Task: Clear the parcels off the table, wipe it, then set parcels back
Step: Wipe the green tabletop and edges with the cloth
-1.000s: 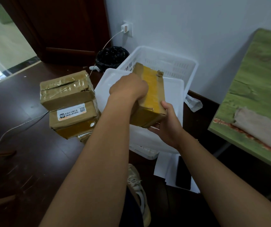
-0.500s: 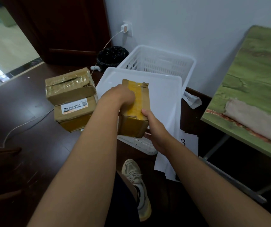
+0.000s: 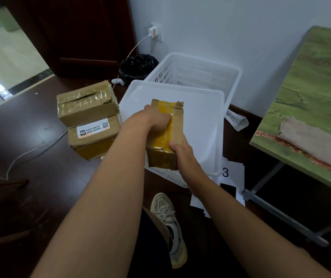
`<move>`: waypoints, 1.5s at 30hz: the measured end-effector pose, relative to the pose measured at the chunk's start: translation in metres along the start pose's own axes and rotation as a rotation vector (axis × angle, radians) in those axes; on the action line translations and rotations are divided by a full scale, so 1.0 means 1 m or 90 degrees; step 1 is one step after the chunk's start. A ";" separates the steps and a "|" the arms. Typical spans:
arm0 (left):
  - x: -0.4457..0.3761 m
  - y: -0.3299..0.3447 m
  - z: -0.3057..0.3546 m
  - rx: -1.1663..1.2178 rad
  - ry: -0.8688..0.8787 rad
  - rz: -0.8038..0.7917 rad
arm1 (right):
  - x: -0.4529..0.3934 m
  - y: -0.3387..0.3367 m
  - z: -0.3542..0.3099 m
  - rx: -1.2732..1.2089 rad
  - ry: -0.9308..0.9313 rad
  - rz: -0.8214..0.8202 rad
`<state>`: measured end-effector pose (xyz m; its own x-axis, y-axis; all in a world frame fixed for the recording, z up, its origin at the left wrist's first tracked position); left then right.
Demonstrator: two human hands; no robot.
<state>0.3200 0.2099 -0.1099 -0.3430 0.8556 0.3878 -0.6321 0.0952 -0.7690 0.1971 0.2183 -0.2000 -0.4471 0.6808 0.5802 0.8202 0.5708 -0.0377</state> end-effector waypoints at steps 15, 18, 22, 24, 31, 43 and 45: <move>-0.005 0.004 0.001 -0.047 -0.006 -0.013 | 0.005 -0.003 0.003 0.020 0.021 -0.002; -0.003 0.002 0.004 -0.061 0.008 -0.018 | 0.006 -0.004 0.002 0.028 0.017 0.001; -0.004 0.001 0.006 -0.071 0.018 -0.015 | 0.004 -0.006 0.001 0.025 0.012 0.000; -0.004 0.001 0.007 -0.078 0.023 -0.013 | 0.002 -0.007 0.002 0.023 0.013 -0.002; -0.007 0.000 0.007 -0.087 0.022 -0.008 | 0.001 -0.010 0.001 0.009 0.012 -0.005; -0.013 -0.015 0.004 -0.104 0.020 0.073 | 0.010 -0.036 -0.014 0.034 -0.027 0.086; -0.014 -0.017 0.004 -0.107 0.022 0.081 | 0.012 -0.037 -0.019 0.035 -0.042 0.090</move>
<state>0.3329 0.1941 -0.1004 -0.3872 0.8827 0.2664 -0.4591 0.0660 -0.8859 0.1681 0.1969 -0.1760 -0.3529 0.7838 0.5109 0.8568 0.4901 -0.1602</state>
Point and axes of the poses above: each hand's wrist, its own x-axis away from the middle knuckle, its own y-axis out of the palm, z = x × y, the point moved 10 cm from there along -x, towards the middle knuckle, and after that the axes turned 15 degrees about y, right-handed, at the moved point
